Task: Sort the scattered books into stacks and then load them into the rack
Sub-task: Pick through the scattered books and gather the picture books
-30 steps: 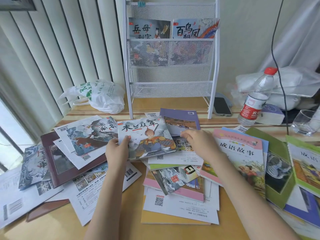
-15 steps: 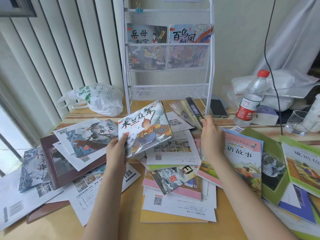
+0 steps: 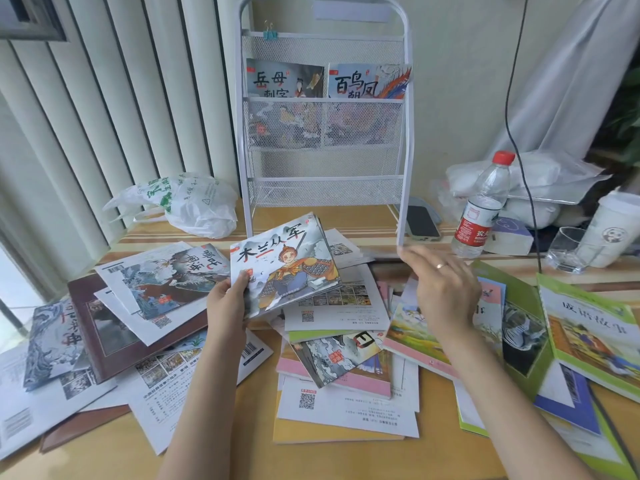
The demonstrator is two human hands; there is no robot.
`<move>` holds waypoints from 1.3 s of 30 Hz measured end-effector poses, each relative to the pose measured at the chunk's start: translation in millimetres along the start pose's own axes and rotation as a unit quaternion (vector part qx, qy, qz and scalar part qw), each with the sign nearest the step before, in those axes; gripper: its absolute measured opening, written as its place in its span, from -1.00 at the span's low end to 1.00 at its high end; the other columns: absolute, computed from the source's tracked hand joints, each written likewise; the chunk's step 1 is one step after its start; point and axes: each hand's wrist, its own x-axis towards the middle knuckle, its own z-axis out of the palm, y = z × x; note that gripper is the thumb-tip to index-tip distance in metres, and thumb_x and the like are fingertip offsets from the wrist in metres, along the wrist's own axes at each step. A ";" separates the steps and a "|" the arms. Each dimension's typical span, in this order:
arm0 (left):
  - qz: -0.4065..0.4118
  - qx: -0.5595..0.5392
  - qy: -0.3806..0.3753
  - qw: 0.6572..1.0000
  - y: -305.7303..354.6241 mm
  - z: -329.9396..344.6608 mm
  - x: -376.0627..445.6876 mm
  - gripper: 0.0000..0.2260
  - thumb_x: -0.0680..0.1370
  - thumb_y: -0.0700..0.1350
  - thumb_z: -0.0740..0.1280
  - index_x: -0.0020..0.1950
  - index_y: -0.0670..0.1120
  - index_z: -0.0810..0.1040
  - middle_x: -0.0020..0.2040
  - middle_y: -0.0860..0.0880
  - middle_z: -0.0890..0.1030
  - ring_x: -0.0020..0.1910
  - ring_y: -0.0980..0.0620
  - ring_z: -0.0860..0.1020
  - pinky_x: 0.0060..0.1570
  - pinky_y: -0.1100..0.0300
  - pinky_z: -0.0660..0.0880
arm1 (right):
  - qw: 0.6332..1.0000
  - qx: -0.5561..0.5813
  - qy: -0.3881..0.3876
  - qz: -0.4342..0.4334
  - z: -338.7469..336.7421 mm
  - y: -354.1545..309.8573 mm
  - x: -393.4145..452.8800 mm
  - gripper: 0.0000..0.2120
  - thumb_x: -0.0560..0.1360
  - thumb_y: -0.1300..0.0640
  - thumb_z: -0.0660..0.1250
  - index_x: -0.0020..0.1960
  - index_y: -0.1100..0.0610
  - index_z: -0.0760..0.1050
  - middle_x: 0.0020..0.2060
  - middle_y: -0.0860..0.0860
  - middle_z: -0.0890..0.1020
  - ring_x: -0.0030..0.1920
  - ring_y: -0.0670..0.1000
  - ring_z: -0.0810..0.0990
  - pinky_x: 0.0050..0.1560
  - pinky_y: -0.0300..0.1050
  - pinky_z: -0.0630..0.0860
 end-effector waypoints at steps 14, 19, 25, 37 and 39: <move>0.027 0.062 -0.007 0.998 -7.4 8.0 -2.4 -0.84 0.58 -0.08 0.30 -0.11 -0.16 0.52 -0.27 -0.08 0.53 -0.41 0.04 0.43 -0.40 0.21 0.34 | 0.897 -0.059 -0.359 0.251 -52.0 -22.9 -40.4 -0.60 0.59 0.22 0.11 0.30 -0.16 0.47 0.18 -0.06 0.61 0.06 0.08 0.61 -0.20 -0.16 0.41; 0.027 0.081 -0.004 0.996 -8.4 9.2 -4.4 -0.80 0.57 -0.07 0.31 0.01 -0.21 0.54 -0.26 -0.07 0.56 -0.37 0.03 0.47 -0.37 0.22 0.36 | 0.866 -0.100 -0.444 0.206 -57.7 -30.7 -20.7 -0.68 0.60 0.17 0.13 0.23 -0.13 0.50 0.09 -0.04 0.63 0.05 0.06 0.60 -0.25 -0.18 0.31; 0.020 0.069 0.036 0.997 -6.3 5.2 -0.8 -0.79 0.56 -0.03 0.32 -0.01 -0.18 0.53 -0.22 -0.08 0.55 -0.35 0.02 0.47 -0.36 0.20 0.36 | 0.892 0.041 -0.408 0.188 -14.7 -49.7 24.5 -0.68 0.57 0.16 0.16 0.25 -0.04 0.51 0.13 0.01 0.62 0.05 0.10 0.59 -0.12 -0.07 0.46; 0.010 0.032 0.176 0.984 -1.8 -3.4 8.5 -0.77 0.54 -0.03 0.30 -0.13 -0.19 0.38 -0.33 -0.06 0.37 -0.35 -0.03 0.33 -0.40 0.14 0.21 | 0.785 0.110 -0.602 0.102 95.2 -59.8 23.9 -0.40 0.49 -0.34 0.08 0.48 -0.29 0.03 0.48 -0.13 0.15 0.48 0.05 0.08 0.39 0.26 0.06; 0.024 0.058 0.186 0.980 -1.8 -3.3 10.3 -0.75 0.53 -0.02 0.31 -0.03 -0.21 0.44 -0.28 -0.09 0.42 -0.30 -0.06 0.37 -0.36 0.13 0.24 | 0.770 0.118 -0.618 0.103 89.2 -58.9 24.8 -0.31 0.38 -0.46 0.13 0.45 -0.34 0.03 0.39 -0.12 0.20 0.43 0.03 0.09 0.36 0.21 0.14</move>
